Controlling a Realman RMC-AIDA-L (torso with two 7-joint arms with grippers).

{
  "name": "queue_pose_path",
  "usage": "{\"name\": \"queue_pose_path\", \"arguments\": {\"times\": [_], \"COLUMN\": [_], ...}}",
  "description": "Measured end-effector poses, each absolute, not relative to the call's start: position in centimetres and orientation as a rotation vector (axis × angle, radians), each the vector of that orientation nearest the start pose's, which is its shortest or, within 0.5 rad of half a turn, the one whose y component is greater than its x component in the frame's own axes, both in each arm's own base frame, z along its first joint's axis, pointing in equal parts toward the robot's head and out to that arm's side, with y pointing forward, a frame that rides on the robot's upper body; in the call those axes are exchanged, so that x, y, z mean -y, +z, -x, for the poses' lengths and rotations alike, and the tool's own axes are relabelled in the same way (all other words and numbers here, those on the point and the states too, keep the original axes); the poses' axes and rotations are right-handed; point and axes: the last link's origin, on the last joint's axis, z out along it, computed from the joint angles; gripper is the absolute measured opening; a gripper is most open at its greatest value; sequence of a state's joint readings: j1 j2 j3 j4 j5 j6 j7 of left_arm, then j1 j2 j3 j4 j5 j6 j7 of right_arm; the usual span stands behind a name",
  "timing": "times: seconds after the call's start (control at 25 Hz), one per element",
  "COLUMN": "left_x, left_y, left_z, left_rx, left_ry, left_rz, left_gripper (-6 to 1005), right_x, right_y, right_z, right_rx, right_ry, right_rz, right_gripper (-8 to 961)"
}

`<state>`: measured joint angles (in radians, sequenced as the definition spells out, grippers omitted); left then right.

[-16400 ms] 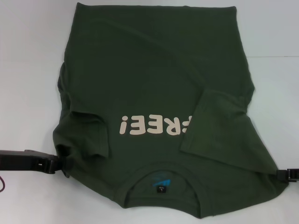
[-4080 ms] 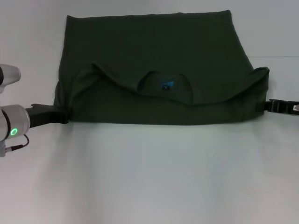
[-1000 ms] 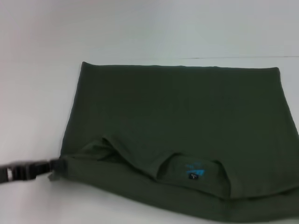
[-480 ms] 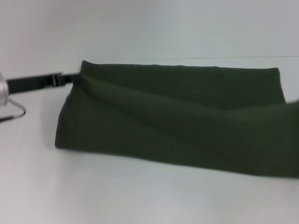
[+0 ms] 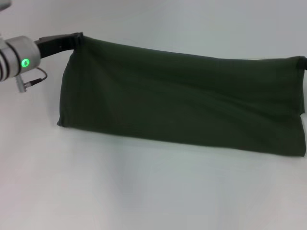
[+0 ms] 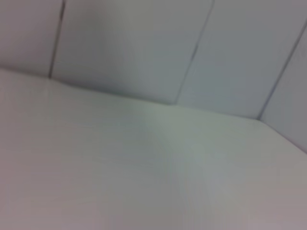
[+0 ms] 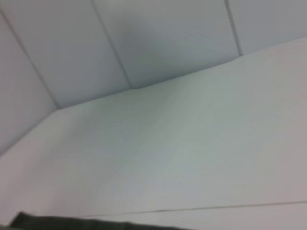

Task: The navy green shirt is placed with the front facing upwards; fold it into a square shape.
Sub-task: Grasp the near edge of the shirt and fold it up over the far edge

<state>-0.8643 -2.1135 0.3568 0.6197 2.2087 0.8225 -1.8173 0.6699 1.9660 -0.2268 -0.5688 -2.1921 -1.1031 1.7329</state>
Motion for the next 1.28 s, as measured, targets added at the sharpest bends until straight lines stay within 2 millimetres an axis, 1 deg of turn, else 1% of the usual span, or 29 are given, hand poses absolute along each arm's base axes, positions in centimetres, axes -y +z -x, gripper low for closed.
{"name": "queue_pose_path", "arguments": {"times": [0.12, 0.24, 0.32, 0.36, 0.72, 0.96, 1.12, 1.28], "left_x": [-47.8, -48.4, -48.6, -48.8, -49.3, -49.5, -49.6, -49.6], "left_y": [2.7, 1.7, 1.4, 0.9, 1.0, 0.8, 1.0, 1.6], "left_z": [23.0, 21.9, 21.6, 21.1, 20.6, 20.3, 20.8, 21.5], "left_rx": [0.985, 0.905, 0.887, 0.869, 0.861, 0.847, 0.862, 0.898], "left_ry": [-0.574, -0.532, -0.522, -0.514, -0.513, -0.488, -0.482, -0.496], "left_rz": [1.934, 1.912, 1.907, 1.911, 1.903, 1.893, 1.861, 1.806], "left_gripper": [58, 58, 58, 58, 55, 135, 197, 270], "right_x": [-42.7, -43.5, -43.9, -44.0, -44.3, -44.5, -45.0, -45.8], "right_y": [8.1, 7.7, 7.4, 7.3, 6.9, 6.3, 6.1, 6.5], "right_z": [-32.3, -32.1, -31.9, -31.8, -32.1, -32.1, -31.7, -31.7], "right_rx": [-1.134, -1.114, -1.104, -1.102, -1.104, -1.094, -1.076, -1.064], "right_ry": [0.601, 0.592, 0.593, 0.590, 0.579, 0.551, 0.520, 0.476], "right_rz": [1.909, 1.866, 1.858, 1.857, 1.820, 1.805, 1.803, 1.744], "right_gripper": [84, 86, 87, 87, 91, 93, 95, 188]}}
